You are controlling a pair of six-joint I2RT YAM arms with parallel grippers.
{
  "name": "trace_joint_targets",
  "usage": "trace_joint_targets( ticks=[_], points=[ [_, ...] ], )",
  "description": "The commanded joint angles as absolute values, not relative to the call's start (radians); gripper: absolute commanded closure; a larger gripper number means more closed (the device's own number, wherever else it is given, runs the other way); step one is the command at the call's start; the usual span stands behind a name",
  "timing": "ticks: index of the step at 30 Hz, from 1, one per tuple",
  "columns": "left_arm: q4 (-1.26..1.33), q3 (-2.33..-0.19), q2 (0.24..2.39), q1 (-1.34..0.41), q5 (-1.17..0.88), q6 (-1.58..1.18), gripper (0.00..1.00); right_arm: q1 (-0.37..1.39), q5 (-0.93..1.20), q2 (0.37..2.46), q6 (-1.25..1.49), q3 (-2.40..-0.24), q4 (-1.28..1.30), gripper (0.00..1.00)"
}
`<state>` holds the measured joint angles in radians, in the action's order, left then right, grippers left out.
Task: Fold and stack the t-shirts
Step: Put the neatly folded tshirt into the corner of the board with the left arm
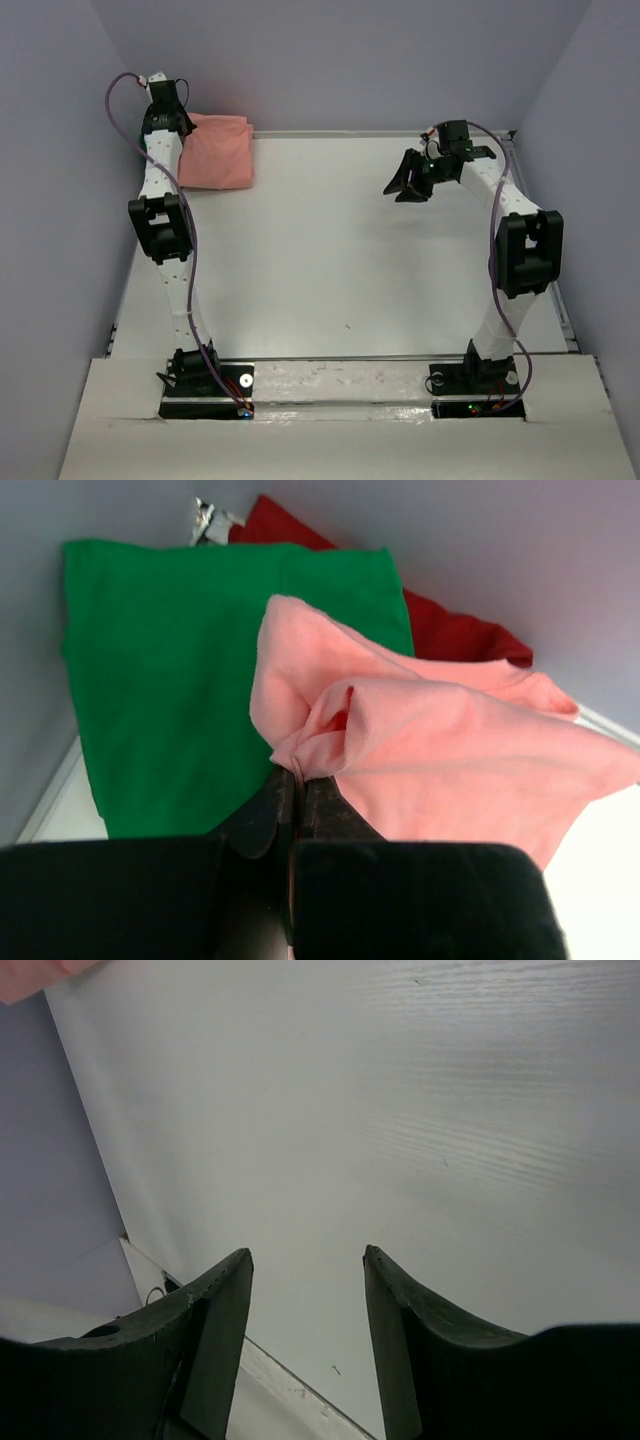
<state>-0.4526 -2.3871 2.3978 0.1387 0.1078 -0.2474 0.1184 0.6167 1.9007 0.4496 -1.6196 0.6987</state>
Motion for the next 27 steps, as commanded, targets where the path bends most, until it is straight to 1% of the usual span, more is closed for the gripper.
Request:
trace_joint_targets(
  ticks=[1,10,18,27],
  points=[
    [-0.313,-2.476,2.364,0.164,0.155,-0.252,1.00,0.150,0.614,1.850,0.463,-1.609,0.701,0.46],
    [-0.216,-2.462,2.364,0.210,0.190,-0.308,0.99,0.184,0.611,1.865,0.465,-1.612,0.724,0.46],
    [-0.212,-2.456,2.384,0.235,0.195,-0.319,0.99,0.193,0.614,1.898,0.465,-1.647,0.739,0.46],
    [-0.218,-2.453,2.405,0.268,0.225,-0.333,1.00,0.202,0.612,1.904,0.468,-1.635,0.739,0.46]
  ],
)
